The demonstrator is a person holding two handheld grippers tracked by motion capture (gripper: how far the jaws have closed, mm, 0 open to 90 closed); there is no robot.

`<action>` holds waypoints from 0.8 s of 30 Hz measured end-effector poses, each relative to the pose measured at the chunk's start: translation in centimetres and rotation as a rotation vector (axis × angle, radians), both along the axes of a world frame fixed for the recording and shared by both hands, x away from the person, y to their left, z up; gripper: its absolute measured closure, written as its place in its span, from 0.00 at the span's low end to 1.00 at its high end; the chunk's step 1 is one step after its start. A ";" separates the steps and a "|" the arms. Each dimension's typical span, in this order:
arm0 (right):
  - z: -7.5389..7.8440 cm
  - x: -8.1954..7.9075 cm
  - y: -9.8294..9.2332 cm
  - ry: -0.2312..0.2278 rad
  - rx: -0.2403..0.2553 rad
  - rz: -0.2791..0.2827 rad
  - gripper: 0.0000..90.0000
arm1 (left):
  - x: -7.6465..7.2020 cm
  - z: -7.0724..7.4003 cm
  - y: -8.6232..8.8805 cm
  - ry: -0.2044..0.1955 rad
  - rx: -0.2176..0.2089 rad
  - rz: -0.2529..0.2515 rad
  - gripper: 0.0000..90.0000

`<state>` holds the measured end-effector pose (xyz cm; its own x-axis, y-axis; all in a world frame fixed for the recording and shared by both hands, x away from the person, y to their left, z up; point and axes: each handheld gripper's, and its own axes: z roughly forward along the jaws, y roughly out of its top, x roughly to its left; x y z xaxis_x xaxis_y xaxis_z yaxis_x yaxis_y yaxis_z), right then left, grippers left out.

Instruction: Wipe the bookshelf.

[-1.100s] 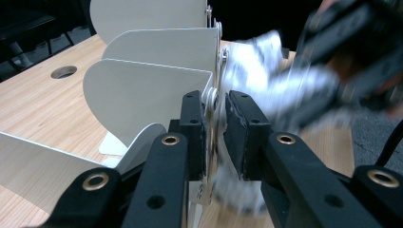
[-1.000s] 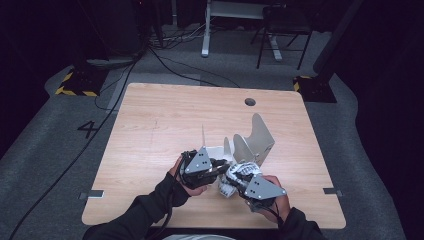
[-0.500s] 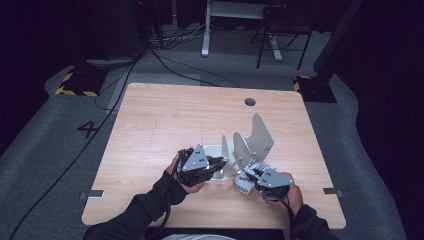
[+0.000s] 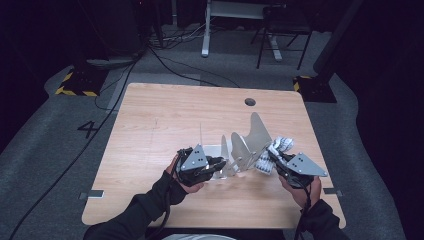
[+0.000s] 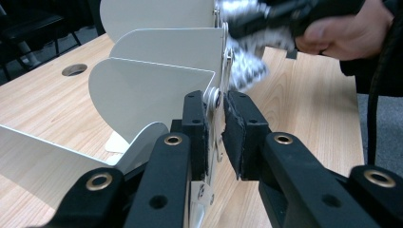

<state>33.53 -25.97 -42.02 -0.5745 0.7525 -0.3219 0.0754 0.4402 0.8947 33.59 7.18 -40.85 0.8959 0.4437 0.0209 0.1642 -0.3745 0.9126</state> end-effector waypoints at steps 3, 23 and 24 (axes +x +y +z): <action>1.2 -0.6 0.3 -0.029 0.050 0.024 0.88 | -0.2 0.0 -0.2 -0.001 0.001 0.002 0.87; 2.7 -3.7 2.1 -0.116 0.025 0.054 0.88 | -0.3 -0.1 -0.1 -0.035 0.015 -0.008 0.89; 2.8 -3.7 1.8 -0.117 0.029 0.046 0.88 | -0.3 -0.1 -0.1 -0.032 0.012 -0.008 0.89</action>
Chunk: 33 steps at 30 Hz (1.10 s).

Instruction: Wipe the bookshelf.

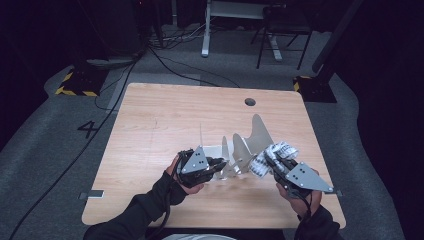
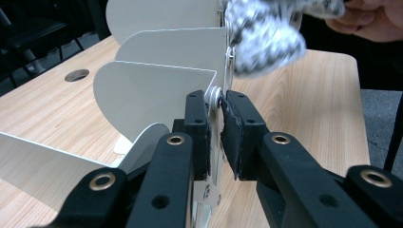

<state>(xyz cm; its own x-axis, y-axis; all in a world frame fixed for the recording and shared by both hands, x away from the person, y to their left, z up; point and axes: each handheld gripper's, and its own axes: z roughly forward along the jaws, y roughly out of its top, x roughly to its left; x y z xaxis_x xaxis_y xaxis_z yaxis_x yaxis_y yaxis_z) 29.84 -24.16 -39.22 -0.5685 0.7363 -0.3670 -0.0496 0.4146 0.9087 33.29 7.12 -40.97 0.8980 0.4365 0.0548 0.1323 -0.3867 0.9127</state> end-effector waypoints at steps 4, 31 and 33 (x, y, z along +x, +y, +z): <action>0.6 0.0 -2.1 0.010 0.071 -0.049 0.88 | 0.0 0.0 0.0 0.000 -0.002 0.000 0.89; -1.5 -0.7 4.3 0.042 -0.049 0.189 0.89 | -0.5 -0.1 -0.7 0.012 -0.020 -0.003 0.90; -0.9 -1.0 3.7 0.034 -0.004 0.197 0.89 | -0.5 -0.1 -0.7 0.012 -0.020 -0.003 0.90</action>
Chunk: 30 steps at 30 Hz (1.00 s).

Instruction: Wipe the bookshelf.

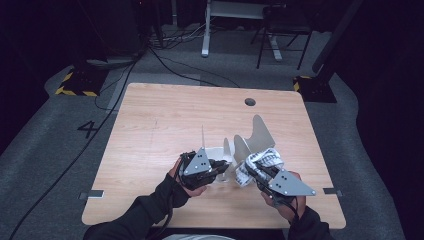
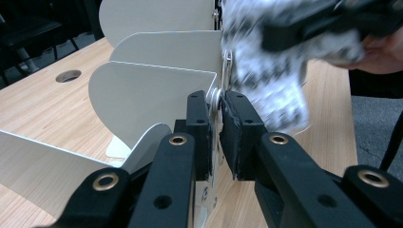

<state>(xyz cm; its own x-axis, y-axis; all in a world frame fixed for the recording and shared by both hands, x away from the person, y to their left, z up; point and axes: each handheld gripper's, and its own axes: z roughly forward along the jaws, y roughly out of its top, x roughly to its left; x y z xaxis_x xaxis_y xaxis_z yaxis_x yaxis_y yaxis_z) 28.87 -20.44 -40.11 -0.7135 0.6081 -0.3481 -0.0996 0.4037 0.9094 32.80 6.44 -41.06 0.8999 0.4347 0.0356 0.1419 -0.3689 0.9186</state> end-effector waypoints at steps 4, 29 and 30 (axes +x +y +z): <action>0.3 -1.0 0.6 -0.017 -0.012 0.065 0.89 | 0.0 0.0 0.0 0.001 0.001 -0.001 0.89; -6.6 3.6 -1.6 0.196 -0.226 -0.030 0.89 | 0.5 0.0 0.3 0.001 0.001 0.010 0.89; -6.6 3.9 -2.1 0.197 -0.228 -0.047 0.88 | 0.5 0.0 0.3 0.002 0.000 0.008 0.90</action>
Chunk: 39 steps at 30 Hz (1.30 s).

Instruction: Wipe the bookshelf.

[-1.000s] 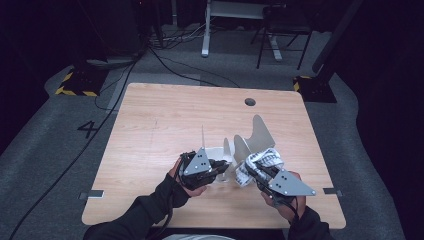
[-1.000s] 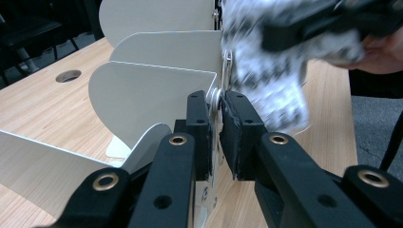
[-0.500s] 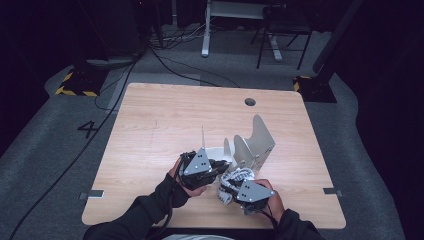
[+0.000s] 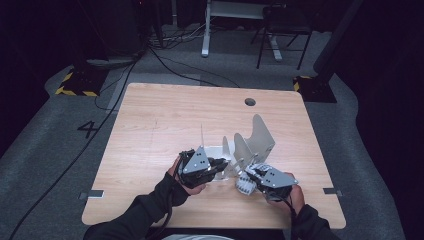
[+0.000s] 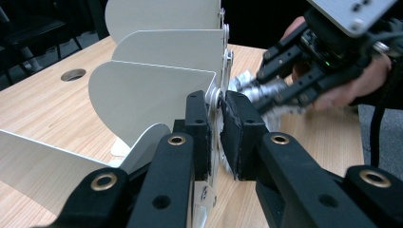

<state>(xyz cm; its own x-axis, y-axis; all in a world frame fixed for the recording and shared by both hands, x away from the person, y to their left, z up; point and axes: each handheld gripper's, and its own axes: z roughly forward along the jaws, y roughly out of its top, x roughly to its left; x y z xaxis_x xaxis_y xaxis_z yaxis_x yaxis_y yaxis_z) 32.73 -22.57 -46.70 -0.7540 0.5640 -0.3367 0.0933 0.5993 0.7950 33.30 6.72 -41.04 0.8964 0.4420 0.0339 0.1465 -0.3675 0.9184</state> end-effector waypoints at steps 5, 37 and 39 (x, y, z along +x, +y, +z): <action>0.1 0.8 -2.3 -0.004 0.004 -0.094 0.89 | 0.1 0.0 0.1 -0.002 -0.001 0.000 0.90; 6.2 -1.7 -4.1 -0.189 0.239 -0.167 0.88 | -0.6 0.1 -0.5 0.012 0.002 -0.003 0.76; 6.3 -2.1 -4.4 -0.199 0.239 -0.163 0.88 | -0.7 0.2 -0.4 0.017 0.010 -0.006 0.71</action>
